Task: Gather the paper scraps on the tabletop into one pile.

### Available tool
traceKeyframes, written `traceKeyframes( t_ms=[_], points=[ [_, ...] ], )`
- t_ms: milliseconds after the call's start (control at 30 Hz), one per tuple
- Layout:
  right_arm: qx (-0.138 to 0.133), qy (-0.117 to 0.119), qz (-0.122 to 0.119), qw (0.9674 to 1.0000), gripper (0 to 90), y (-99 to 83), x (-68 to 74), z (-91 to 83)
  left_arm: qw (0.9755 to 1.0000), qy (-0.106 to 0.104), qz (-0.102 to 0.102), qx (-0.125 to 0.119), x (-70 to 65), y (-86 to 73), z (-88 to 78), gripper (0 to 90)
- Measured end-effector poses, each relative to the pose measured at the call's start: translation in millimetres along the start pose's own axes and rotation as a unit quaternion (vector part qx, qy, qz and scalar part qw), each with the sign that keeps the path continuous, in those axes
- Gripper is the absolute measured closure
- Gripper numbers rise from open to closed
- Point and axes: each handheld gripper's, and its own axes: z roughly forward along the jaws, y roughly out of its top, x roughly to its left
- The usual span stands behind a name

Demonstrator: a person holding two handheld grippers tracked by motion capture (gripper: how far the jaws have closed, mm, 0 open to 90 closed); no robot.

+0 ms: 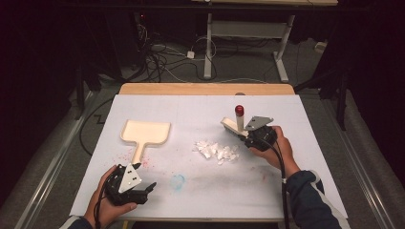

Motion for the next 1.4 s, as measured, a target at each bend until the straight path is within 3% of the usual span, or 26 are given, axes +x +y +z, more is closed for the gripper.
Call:
traceKeyframes(
  t_ms=[100, 267, 400, 467, 667, 800, 1100, 1200, 1300, 1400],
  points=[
    [-0.007, 0.033, 0.013, 0.9994, 67.4, 2.2, 4.2, -0.9, 1.0, 0.0, 0.0, 0.001, 0.0, -0.1, -0.5, 19.5],
    [-0.011, 0.057, 0.006, 0.9983, 67.4, 8.9, 14.8, -5.3, 1.0, -0.001, 0.002, 0.001, 0.4, -0.4, -0.7, 19.4],
    [-0.025, 0.034, 0.008, 0.9991, 67.4, 14.4, 16.9, -13.8, 1.0, -0.001, 0.001, 0.0, 0.3, -0.4, -1.0, 19.4],
    [-0.04, 0.029, 0.019, 0.9986, 67.4, 14.9, 14.2, -19.0, 1.0, 0.0, 0.003, 0.001, 0.3, -0.3, -1.3, 19.4],
    [-0.058, -0.018, 0.049, 0.997, 67.4, 11.5, 1.5, -32.3, 1.0, 0.001, 0.002, -0.002, 0.4, 0.0, -1.6, 19.4],
    [-0.041, -0.056, 0.058, 0.9959, 67.4, 5.6, -6.3, -30.9, 1.0, 0.002, 0.004, -0.001, 0.5, 0.1, -2.2, 19.4],
    [-0.023, -0.029, 0.087, 0.9955, 67.4, -5.5, -12.9, -13.9, 1.0, 0.003, 0.007, 0.002, -0.6, 0.2, -1.3, 19.4],
    [-0.009, -0.033, 0.072, 0.9968, 67.4, -5.1, -7.6, -6.8, 0.9999, 0.003, 0.011, 0.003, -1.2, 0.9, -1.6, 19.4],
    [-0.008, -0.011, 0.066, 0.9977, 67.3, -2.4, 0.6, -1.6, 0.9999, 0.002, 0.011, 0.002, -1.4, 0.9, -1.3, 19.5],
    [-0.006, -0.003, 0.039, 0.9992, 67.2, 5.2, 12.2, 1.1, 0.9999, 0.001, 0.01, 0.002, -1.8, 1.0, -0.5, 19.4]
  ],
)
